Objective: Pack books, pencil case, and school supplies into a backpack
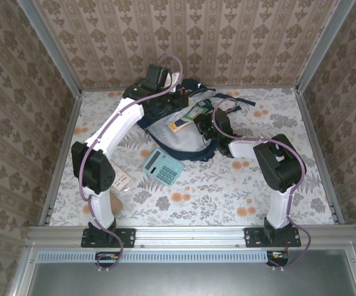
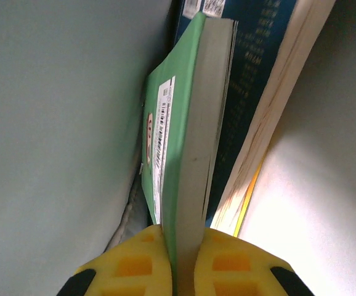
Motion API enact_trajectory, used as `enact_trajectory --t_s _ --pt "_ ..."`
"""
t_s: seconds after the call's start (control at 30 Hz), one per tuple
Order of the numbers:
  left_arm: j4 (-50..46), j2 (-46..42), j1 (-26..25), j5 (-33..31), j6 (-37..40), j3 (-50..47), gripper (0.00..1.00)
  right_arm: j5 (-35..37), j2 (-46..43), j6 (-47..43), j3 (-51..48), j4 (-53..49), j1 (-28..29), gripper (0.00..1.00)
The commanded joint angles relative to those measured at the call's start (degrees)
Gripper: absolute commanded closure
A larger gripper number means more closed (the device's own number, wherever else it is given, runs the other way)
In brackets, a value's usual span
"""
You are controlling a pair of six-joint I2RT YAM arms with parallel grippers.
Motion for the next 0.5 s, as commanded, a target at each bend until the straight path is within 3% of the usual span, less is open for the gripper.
enact_trajectory --t_s 0.0,0.23,0.33,0.47 --pt "3.82 -5.58 -1.67 1.73 -1.50 4.20 1.00 6.46 1.34 1.87 3.89 2.08 -0.60 1.00" --pt "4.43 -4.82 -2.53 2.42 -1.98 4.56 1.00 6.56 5.72 1.99 10.55 -2.36 0.31 0.96" --pt "4.18 -4.53 -2.53 2.18 -1.81 4.55 1.00 2.59 8.27 2.02 13.55 -2.37 0.70 0.75" --pt "3.90 -4.46 -2.27 1.89 -1.45 3.90 1.00 2.18 5.20 -0.83 11.86 -6.41 0.97 0.49"
